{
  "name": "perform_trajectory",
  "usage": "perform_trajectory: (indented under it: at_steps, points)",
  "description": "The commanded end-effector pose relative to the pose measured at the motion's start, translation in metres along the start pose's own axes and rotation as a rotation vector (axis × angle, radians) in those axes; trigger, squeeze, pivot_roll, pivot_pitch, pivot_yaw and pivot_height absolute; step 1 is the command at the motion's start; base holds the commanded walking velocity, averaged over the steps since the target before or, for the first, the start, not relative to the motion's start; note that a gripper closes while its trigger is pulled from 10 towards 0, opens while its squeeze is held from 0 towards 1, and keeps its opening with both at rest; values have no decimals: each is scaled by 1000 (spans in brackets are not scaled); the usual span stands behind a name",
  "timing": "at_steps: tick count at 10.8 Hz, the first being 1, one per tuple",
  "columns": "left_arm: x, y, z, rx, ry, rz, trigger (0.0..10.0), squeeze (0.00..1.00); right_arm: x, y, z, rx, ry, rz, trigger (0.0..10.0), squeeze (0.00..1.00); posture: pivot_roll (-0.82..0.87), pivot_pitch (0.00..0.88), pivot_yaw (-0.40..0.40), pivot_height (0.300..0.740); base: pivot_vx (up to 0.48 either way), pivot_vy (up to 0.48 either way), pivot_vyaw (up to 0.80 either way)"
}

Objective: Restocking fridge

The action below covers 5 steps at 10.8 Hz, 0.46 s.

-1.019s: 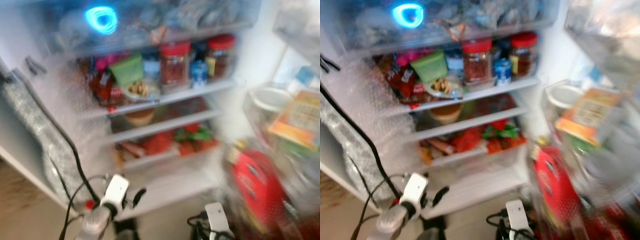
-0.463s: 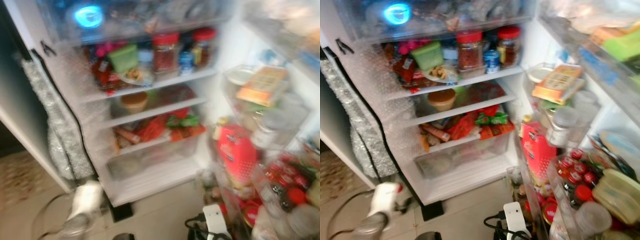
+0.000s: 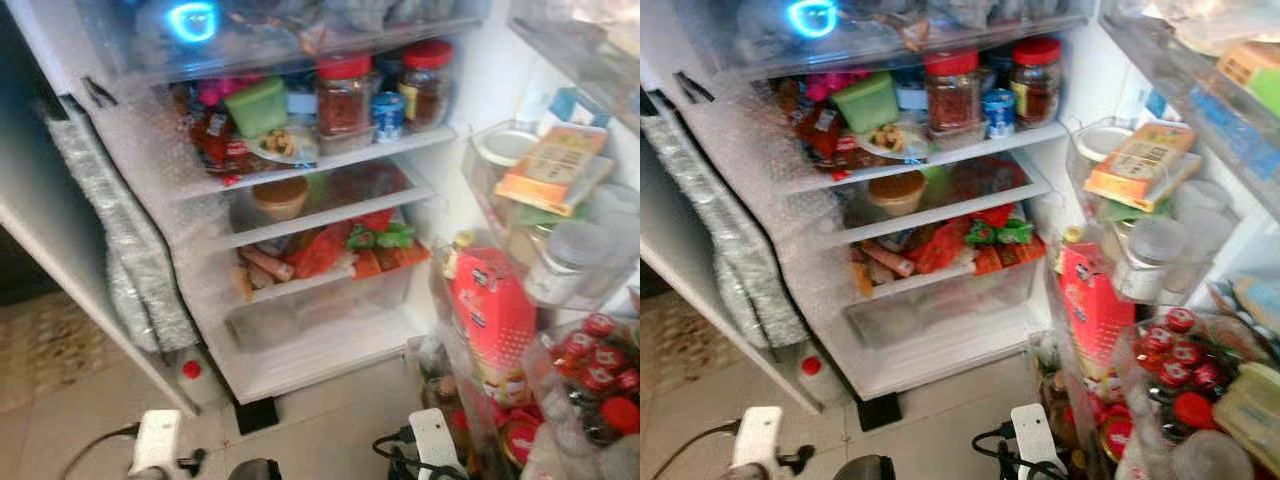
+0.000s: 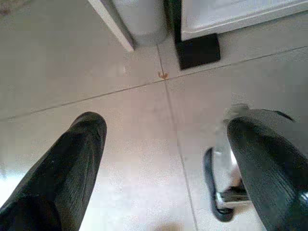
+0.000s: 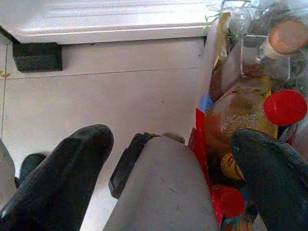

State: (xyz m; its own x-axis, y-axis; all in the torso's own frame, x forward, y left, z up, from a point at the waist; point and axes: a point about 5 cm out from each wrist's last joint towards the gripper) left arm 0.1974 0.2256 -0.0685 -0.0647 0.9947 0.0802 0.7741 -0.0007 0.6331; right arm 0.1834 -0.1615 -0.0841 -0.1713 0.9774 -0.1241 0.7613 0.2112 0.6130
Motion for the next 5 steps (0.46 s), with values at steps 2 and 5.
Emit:
perform_trajectory:
  at_steps: [2, 5]
  points:
    - [5, -8, -1, 49, 18, 12, 10000, 0, 9, -10, -2, 43, 34, 2, 10000, 0, -33, 0, 55, 638, 0, 471, 0]
    - [4, -16, -3, 76, 13, 15, 10000, 0, 8, -14, -2, 62, 33, 5, 10000, 0, -37, 0, 62, 638, 0, 467, 0]
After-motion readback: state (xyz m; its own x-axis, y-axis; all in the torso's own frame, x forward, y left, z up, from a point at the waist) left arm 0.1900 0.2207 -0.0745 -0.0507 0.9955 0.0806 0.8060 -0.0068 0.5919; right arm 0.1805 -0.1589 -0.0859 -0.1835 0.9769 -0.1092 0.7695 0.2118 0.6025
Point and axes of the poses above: a point about 5 cm out from each wrist's last joint towards the gripper, its own z axis pointing out of the wrist towards the gripper, its own y axis along the axis of the wrist's last joint, x = y × z
